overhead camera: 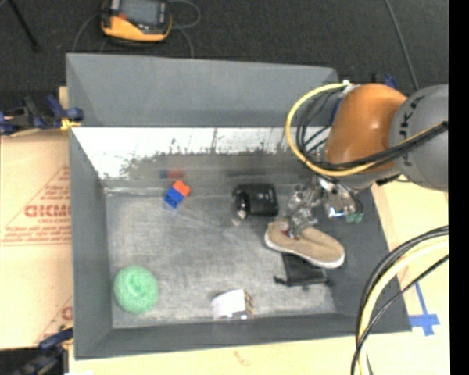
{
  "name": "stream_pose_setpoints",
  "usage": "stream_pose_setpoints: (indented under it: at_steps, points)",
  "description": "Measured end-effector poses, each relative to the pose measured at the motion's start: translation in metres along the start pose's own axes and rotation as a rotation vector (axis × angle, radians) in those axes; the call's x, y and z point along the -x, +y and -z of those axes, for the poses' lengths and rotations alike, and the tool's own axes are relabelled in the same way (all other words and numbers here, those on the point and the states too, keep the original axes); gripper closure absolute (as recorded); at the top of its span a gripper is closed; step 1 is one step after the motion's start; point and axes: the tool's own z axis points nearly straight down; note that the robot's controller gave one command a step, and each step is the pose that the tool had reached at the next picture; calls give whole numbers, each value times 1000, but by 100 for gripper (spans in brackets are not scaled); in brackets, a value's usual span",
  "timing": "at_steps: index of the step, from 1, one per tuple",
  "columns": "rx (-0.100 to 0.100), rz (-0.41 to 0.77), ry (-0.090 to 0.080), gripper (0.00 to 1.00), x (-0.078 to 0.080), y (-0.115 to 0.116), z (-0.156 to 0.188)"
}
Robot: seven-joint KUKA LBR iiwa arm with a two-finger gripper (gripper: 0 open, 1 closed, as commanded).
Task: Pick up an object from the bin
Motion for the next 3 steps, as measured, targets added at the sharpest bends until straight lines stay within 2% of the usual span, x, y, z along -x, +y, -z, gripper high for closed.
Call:
stream_pose_setpoints:
  at_steps: [1,2,3]
  points:
    - [3,9,13,100,-2,1,8]
    - [0,52,12,100,15,12,76]
    - [1,40,10,100,-3,5,120]
